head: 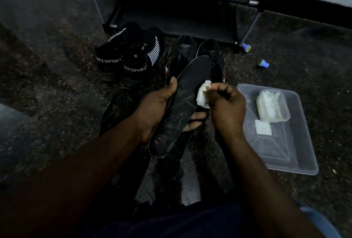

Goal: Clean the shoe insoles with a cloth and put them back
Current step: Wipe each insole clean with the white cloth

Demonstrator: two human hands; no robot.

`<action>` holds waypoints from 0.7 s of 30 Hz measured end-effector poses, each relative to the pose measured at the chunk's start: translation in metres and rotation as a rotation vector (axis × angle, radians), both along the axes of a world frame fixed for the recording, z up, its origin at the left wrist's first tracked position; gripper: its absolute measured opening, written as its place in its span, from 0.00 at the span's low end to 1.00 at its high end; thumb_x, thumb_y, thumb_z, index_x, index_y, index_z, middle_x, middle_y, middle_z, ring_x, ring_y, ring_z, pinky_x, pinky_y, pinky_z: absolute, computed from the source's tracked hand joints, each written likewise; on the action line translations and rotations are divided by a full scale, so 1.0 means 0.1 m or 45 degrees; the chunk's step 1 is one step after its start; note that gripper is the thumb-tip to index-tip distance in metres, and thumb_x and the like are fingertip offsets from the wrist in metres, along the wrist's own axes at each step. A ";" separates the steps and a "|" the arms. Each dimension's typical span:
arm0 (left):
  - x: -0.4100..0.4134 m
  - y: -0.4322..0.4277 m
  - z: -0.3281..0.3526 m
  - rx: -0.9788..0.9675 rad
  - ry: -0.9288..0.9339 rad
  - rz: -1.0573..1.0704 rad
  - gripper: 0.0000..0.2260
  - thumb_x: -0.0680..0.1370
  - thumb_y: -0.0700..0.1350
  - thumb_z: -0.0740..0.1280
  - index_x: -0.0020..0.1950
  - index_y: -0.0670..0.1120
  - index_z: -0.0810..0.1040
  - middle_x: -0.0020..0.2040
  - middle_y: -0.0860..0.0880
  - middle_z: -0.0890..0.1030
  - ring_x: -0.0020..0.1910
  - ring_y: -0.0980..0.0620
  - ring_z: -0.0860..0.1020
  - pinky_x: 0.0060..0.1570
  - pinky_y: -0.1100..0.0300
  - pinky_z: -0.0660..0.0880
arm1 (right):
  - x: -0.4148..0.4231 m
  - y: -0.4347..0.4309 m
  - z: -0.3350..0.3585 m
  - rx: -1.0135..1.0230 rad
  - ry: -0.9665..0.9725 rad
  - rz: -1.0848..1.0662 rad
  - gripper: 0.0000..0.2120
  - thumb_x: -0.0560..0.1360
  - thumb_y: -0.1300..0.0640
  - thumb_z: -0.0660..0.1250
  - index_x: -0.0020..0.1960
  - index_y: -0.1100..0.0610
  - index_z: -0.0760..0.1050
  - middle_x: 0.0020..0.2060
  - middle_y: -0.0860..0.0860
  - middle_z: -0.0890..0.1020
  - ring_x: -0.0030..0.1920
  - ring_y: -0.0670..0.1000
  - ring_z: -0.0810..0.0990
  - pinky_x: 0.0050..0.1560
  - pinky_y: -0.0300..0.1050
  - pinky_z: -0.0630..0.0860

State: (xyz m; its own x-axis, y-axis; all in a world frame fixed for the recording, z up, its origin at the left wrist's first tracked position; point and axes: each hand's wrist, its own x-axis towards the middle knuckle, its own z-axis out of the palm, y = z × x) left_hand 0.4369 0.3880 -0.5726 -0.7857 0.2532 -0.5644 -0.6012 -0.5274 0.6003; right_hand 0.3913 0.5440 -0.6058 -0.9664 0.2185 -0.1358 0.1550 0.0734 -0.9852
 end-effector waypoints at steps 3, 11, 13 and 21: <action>0.00 0.00 0.01 -0.069 -0.002 0.001 0.27 0.83 0.64 0.55 0.67 0.46 0.79 0.62 0.42 0.84 0.59 0.36 0.83 0.58 0.42 0.78 | 0.00 0.04 0.04 0.180 0.136 -0.064 0.03 0.75 0.57 0.73 0.46 0.50 0.81 0.41 0.45 0.85 0.42 0.43 0.83 0.48 0.44 0.80; 0.04 0.13 -0.01 -0.131 -0.011 -0.036 0.27 0.84 0.63 0.55 0.45 0.51 0.89 0.47 0.45 0.87 0.43 0.42 0.83 0.48 0.41 0.81 | 0.07 -0.05 0.08 0.283 0.349 0.110 0.06 0.75 0.63 0.71 0.48 0.53 0.83 0.42 0.43 0.85 0.43 0.41 0.83 0.49 0.37 0.78; 0.05 0.14 -0.02 -0.136 -0.031 -0.015 0.25 0.84 0.63 0.56 0.50 0.50 0.88 0.50 0.44 0.87 0.44 0.42 0.84 0.49 0.40 0.81 | 0.09 -0.06 0.09 0.327 0.340 0.126 0.08 0.76 0.61 0.71 0.50 0.50 0.85 0.45 0.43 0.86 0.46 0.39 0.83 0.51 0.38 0.79; 0.04 0.07 -0.15 -0.138 0.008 -0.026 0.25 0.84 0.63 0.56 0.69 0.49 0.79 0.65 0.44 0.83 0.62 0.41 0.82 0.60 0.35 0.78 | 0.15 -0.16 0.09 0.560 0.421 0.288 0.14 0.74 0.59 0.76 0.60 0.52 0.85 0.53 0.47 0.85 0.52 0.40 0.82 0.57 0.32 0.76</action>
